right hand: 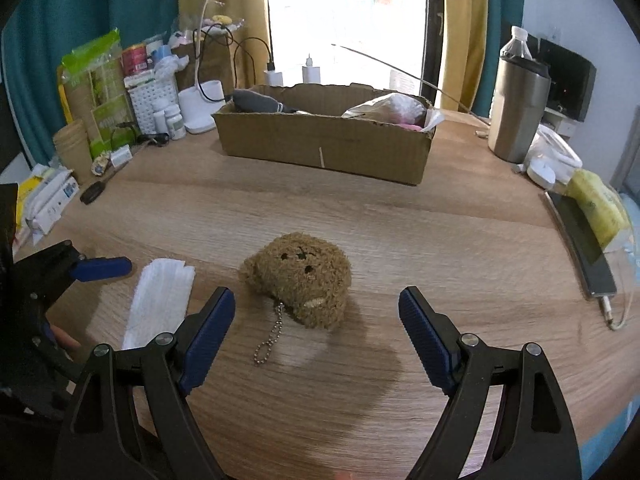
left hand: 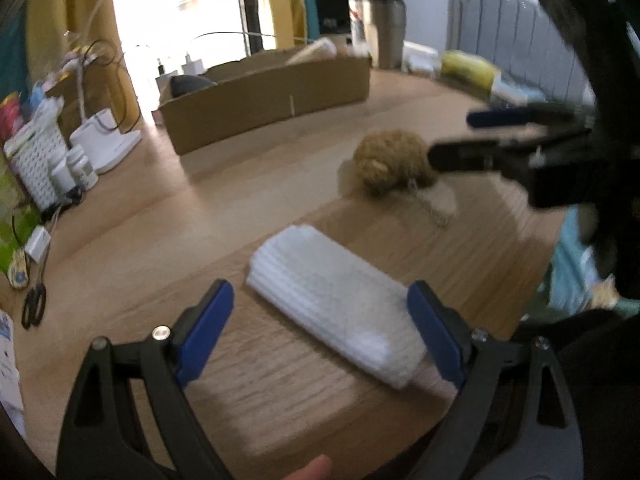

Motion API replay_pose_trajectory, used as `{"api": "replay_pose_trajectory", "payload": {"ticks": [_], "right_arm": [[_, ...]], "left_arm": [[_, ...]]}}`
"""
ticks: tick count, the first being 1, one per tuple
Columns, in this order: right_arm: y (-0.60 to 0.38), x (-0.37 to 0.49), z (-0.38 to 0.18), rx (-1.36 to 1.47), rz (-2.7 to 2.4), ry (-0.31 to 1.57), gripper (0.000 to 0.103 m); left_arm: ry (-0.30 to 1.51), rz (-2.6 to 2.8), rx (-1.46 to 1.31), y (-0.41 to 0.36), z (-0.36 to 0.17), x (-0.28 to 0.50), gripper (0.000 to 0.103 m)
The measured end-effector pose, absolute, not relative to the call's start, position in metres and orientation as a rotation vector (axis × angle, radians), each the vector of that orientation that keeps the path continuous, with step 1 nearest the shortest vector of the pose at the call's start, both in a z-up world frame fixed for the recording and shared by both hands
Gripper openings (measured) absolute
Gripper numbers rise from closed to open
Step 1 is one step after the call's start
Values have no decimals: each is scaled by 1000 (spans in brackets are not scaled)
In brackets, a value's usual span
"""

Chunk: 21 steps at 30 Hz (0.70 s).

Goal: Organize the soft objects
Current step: 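Move both tools back toward the brown plush keychain and white cloth, then grasp the brown plush keychain with the right tool while the left tool grasps the white cloth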

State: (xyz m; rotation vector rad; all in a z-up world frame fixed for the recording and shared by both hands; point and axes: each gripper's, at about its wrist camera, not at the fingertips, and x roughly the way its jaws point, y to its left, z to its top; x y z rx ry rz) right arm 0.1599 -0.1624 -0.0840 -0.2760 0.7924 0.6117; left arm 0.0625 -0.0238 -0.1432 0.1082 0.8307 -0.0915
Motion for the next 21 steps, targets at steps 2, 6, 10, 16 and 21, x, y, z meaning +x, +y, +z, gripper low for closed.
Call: {"api": "replay_pose_trajectory", "payload": {"ticks": [2,6,10,16,21], "right_arm": [[-160,160,-85,-292,600,798,86],[-156,162,-91,-314,577,822,86],[-149,167,-92,-330,563,831,86],[-136,180,-99,-343,569,848,86],[-128,192,-111,-346,570,879,86]], "left_arm": [[821,-99,107,-24,-144,64,91],[815,-121,95,-20,-146,69,91],[810,-110,89,-20,-146,72,88],[787,-60,-6,-12,-149,73,74],[758,27,-65,5,-148,72,47]]}}
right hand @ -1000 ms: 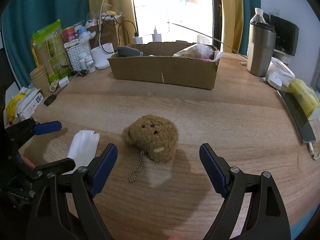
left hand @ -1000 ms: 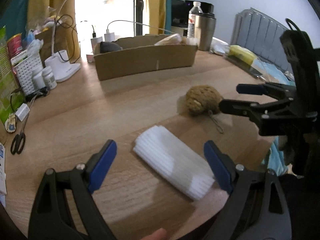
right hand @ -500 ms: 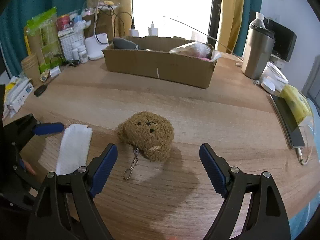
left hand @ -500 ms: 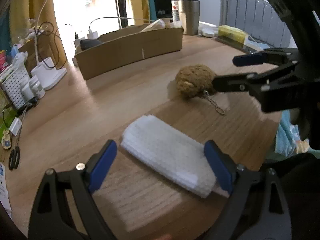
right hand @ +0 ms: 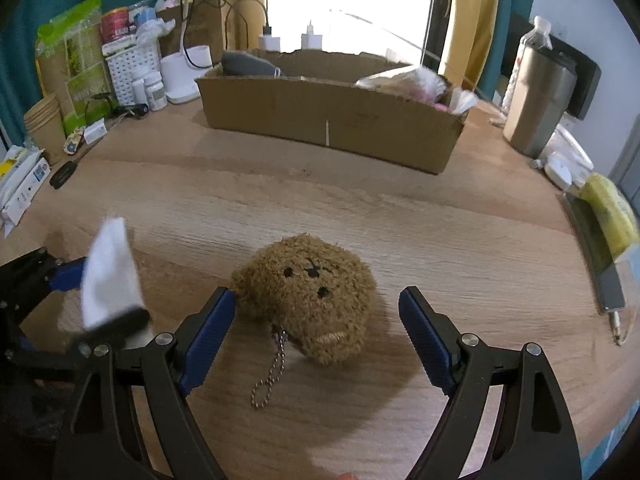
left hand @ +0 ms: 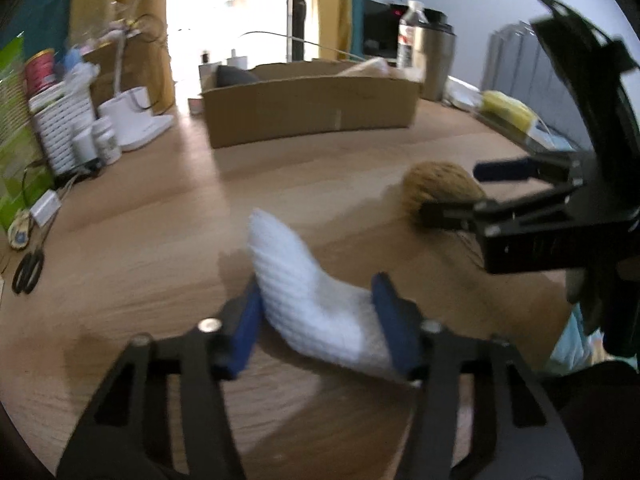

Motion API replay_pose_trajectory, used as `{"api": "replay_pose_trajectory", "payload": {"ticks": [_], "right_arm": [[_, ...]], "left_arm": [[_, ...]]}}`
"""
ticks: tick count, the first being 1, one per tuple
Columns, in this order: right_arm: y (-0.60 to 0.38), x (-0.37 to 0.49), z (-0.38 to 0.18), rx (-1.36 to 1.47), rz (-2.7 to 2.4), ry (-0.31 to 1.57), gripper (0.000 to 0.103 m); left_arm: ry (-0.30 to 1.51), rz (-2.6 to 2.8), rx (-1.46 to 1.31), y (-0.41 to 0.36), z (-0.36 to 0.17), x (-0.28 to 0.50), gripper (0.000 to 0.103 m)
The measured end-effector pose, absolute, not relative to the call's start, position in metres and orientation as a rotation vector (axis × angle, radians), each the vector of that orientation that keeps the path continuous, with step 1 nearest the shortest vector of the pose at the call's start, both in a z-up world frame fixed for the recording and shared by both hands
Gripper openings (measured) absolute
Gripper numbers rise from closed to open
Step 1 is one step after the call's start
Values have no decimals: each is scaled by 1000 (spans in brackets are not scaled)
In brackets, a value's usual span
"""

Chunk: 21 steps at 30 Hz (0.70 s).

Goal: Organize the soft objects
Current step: 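Grasp the brown plush keychain with the right tool while the left tool grasps the white cloth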

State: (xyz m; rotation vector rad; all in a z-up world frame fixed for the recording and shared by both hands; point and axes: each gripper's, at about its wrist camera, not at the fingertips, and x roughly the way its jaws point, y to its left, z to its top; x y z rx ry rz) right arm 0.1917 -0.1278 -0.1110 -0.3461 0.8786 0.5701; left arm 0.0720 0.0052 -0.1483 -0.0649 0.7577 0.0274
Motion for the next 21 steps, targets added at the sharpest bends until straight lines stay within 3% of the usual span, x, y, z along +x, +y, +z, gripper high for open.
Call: {"api": "replay_pose_trajectory", "payload": {"ticks": [2,5,13,21], "right_arm": [[-126,195,-115,-342,577,886,86],[-124,199,-118,-337,590,902,84],[-126,198,-116,-336,605,869,52],[-136,201,-112,-274,647,864,45]], "left_arm": [[756,37,-71,7,-148,72,44],[756,34,-76,6,-148,73,28],[755,24,-160,16,-147,73,19],[743,30,-233,25,-145,71,17]]}}
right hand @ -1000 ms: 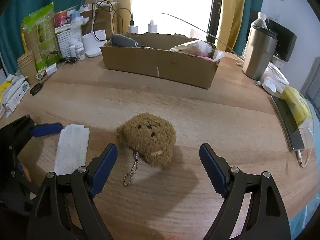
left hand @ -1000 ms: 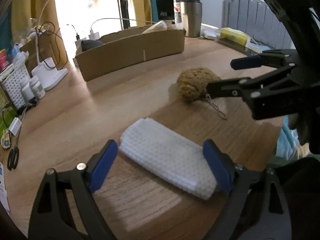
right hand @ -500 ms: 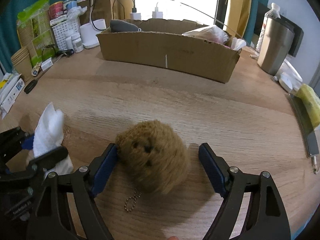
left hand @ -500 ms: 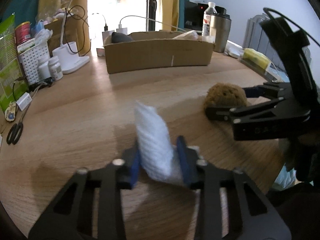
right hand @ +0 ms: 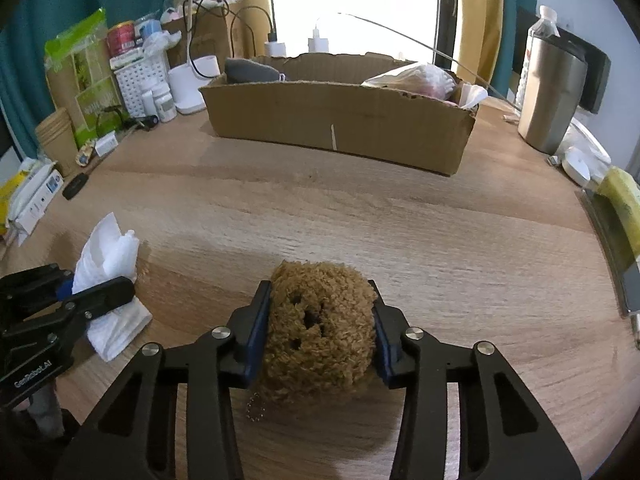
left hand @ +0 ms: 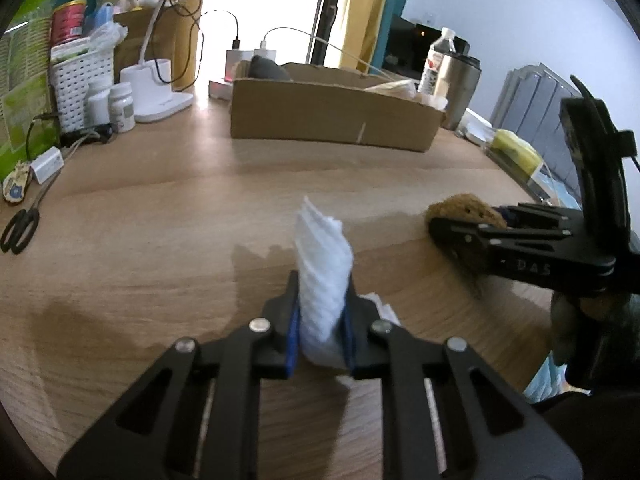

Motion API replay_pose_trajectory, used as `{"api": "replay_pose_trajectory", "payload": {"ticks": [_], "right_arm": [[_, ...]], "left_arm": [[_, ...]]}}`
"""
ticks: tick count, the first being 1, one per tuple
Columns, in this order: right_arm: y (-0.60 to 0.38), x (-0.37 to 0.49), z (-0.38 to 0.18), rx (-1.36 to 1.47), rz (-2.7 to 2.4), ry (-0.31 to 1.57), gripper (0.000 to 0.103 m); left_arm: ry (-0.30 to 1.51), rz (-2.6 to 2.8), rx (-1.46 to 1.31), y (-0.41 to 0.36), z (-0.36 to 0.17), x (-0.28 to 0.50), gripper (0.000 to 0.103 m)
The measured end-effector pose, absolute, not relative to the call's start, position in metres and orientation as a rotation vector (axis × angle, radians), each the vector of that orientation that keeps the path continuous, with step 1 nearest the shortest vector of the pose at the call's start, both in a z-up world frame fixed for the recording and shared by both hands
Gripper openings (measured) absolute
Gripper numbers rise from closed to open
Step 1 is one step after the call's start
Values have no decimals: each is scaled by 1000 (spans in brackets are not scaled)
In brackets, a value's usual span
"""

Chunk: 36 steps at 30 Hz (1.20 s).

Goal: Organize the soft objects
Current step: 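Grasp the brown plush keychain with the right tool while the left tool grasps the white cloth, then carry the brown plush and white cloth over the cardboard box with both tools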

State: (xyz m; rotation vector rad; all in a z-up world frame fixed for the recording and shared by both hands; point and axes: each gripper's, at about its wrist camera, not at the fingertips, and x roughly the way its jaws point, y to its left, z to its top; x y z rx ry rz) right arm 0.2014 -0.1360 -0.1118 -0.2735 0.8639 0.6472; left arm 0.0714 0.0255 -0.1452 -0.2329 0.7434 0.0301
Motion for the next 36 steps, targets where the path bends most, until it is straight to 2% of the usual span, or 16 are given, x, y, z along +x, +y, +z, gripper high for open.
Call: {"api": "replay_pose_trajectory", "payload": {"ticks": [36], "right_arm": [[-142,266,-49,-173,725,681,45]], "left_arm": [[673,-22,-226,34,-65,160,17]]}}
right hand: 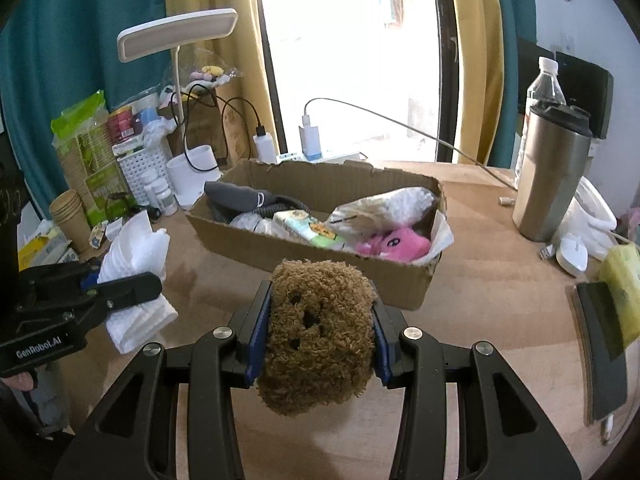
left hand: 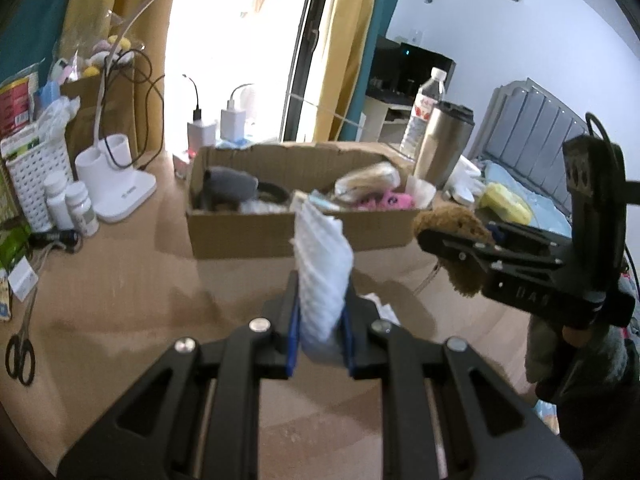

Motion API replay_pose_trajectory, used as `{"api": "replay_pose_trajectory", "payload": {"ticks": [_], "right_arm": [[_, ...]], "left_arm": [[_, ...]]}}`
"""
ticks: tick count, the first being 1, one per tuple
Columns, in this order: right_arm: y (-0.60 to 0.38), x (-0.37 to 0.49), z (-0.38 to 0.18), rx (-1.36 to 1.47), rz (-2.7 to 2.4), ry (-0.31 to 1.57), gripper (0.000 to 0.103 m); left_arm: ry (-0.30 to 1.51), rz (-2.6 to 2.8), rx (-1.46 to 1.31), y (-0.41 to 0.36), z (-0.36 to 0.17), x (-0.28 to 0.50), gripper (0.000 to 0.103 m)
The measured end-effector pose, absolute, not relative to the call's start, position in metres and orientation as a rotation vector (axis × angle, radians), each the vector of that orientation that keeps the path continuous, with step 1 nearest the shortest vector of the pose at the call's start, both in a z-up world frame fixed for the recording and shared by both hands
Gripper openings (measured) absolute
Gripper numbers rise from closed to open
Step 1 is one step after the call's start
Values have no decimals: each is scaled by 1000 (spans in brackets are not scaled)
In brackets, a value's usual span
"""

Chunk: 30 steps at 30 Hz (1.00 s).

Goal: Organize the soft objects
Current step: 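Carry the brown plush and white cloth over the cardboard box with both tools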

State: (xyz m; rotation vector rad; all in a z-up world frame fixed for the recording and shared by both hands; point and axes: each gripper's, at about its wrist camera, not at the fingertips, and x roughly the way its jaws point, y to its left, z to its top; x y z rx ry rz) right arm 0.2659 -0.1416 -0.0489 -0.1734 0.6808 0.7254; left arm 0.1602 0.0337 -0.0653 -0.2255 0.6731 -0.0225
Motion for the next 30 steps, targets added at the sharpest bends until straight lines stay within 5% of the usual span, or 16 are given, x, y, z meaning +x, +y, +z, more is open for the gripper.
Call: {"api": "replay_pose_trajectory", "payload": {"ticks": [30], "right_arm": [[-113,314,-28,-193,709,617,45]], "left_arm": [[586,-70,-213,55,-41,221,17]]}}
